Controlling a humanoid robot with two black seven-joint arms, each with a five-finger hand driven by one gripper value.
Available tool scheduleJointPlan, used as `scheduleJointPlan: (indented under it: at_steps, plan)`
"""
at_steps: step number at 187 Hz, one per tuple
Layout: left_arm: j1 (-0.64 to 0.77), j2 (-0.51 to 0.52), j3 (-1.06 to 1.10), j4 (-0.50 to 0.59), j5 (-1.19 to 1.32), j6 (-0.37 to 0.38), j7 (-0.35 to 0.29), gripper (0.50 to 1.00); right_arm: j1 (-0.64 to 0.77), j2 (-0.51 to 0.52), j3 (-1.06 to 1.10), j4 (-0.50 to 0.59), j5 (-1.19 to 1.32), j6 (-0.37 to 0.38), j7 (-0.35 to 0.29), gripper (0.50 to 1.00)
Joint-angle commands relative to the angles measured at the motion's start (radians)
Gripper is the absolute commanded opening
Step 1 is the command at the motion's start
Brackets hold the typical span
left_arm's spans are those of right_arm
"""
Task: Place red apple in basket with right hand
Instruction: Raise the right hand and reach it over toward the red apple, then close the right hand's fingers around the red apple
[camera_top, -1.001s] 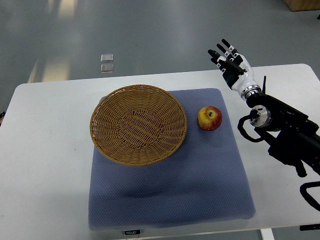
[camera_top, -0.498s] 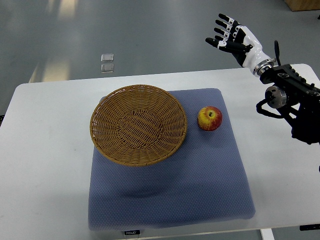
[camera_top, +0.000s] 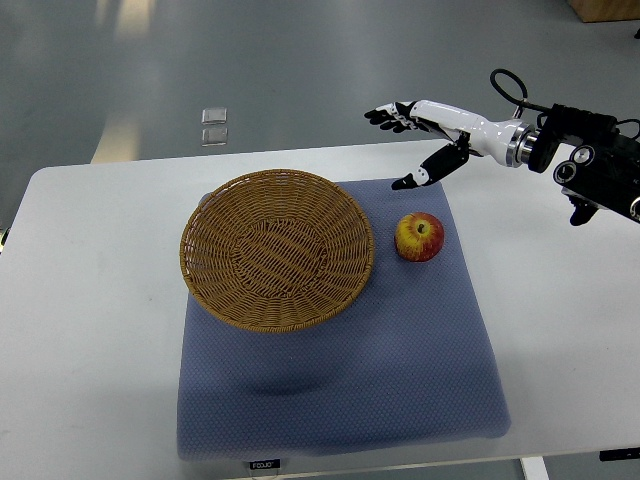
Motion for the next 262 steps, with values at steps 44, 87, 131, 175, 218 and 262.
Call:
scheduleJointPlan:
  at_steps: [44,87,131,175,218,262]
  plan:
    - [0.0,0.0,0.0,0.0,0.0,0.0,-0.002,1.0,0.016,-0.011,-0.074,0.018,-0.409,0.022,0.009,0.921]
    - [0.0,0.0,0.0,0.0,0.0,0.0,0.0,1.0,0.014,-0.003,-0.097,0.018,-0.426,0.025,0.012,0.921]
    - [0.0,0.0,0.0,0.0,0.0,0.0,-0.002,1.0,0.002,-0.002,-0.142,0.007,-0.472,0.011,0.012,0.919]
    - [0.0,0.0,0.0,0.0,0.0,0.0,0.0,1.0,-0.004,0.0,-0.147,-0.017,-0.488,-0.037,0.007,0.911]
    - [0.0,0.0,0.0,0.0,0.0,0.0,0.0,1.0,-0.014,0.009,-0.154,-0.019,-0.5,-0.069,0.01,0.903]
    - [0.0,0.0,0.0,0.0,0.0,0.0,-0.002,1.0,-0.023,0.011,-0.154,-0.019,-0.509,-0.081,0.01,0.87]
